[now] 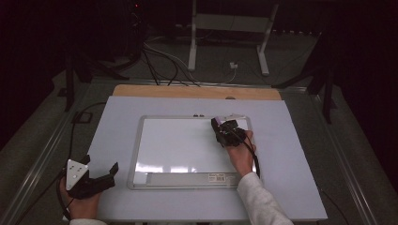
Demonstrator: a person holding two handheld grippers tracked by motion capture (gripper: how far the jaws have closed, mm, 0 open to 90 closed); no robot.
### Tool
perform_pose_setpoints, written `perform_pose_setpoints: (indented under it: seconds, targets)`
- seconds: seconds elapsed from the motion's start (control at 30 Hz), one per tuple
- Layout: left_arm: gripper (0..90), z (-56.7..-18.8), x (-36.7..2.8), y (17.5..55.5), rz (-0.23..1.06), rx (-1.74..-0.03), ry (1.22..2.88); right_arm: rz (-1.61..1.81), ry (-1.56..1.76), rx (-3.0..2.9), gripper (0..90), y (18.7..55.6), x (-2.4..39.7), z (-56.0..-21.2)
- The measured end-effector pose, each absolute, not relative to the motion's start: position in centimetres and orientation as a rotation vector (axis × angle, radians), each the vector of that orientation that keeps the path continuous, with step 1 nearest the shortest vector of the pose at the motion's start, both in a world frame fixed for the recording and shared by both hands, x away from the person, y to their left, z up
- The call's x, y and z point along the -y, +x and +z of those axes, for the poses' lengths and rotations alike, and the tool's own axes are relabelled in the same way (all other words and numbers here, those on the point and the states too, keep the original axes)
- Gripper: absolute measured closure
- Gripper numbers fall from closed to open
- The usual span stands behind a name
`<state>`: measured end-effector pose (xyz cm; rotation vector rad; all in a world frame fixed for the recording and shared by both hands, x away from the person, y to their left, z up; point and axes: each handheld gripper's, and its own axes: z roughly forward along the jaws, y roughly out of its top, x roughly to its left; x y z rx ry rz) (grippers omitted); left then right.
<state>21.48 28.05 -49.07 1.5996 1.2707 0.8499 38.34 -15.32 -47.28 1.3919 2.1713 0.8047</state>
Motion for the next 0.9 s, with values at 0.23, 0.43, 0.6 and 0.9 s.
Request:
perform_pose_setpoints:
  seconds: [0.23,0.43,0.6,0.9]
  targets:
    - [0.6,-49.1,-28.0,21.5,0.850,-1.271,1.600,0.830,1.428,-2.130,63.0,38.5,16.0,-47.0]
    - [0.6,-49.1,-28.0,21.5,0.850,-1.271,1.603,0.849,1.449,-2.103,63.0,38.7,16.5,-46.6]
    - [0.6,-49.1,-28.0,21.5,0.850,-1.270,1.604,0.858,1.463,-2.082,63.1,38.8,17.0,-46.5]
    - [0.6,-49.1,-28.0,21.5,0.850,-1.270,1.604,0.881,1.494,-2.041,63.1,39.0,17.8,-46.2]
